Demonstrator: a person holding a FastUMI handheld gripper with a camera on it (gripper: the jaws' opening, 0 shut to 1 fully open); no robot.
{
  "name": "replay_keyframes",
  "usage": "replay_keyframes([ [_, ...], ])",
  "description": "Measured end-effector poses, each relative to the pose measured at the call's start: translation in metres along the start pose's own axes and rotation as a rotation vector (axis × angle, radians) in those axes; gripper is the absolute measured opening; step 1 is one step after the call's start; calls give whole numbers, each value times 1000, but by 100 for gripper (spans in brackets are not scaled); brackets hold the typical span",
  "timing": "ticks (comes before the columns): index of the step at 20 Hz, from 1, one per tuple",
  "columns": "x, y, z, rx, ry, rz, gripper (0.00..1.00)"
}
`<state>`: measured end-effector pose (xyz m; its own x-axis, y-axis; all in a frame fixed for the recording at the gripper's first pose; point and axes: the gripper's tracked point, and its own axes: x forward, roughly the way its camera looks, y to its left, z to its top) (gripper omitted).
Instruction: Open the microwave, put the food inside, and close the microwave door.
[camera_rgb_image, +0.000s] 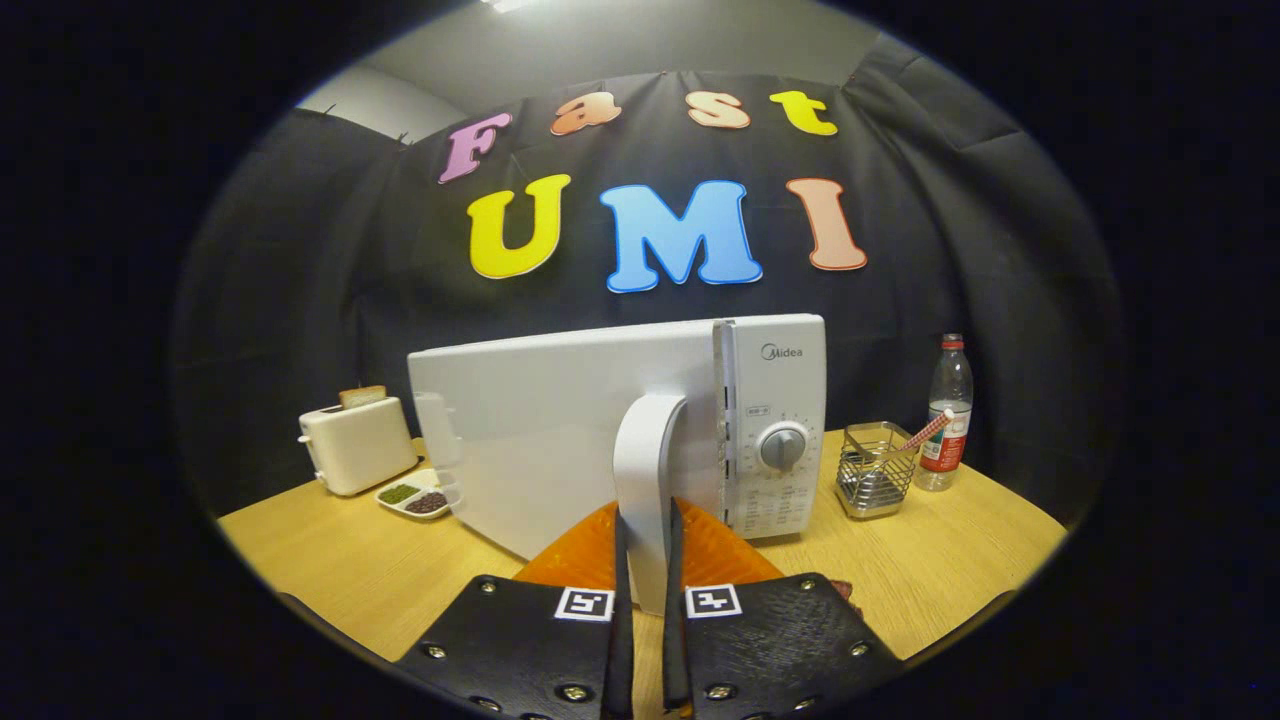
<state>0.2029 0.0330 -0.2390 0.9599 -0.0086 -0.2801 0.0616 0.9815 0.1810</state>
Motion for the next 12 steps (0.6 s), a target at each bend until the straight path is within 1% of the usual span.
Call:
replay_keyframes([
  [4,-38,43,-8,2,1,100,11],
  [6,-53,66,-12,-8,-8,132,11],
  [12,-80,130,-22,-55,-55,146,11],
])
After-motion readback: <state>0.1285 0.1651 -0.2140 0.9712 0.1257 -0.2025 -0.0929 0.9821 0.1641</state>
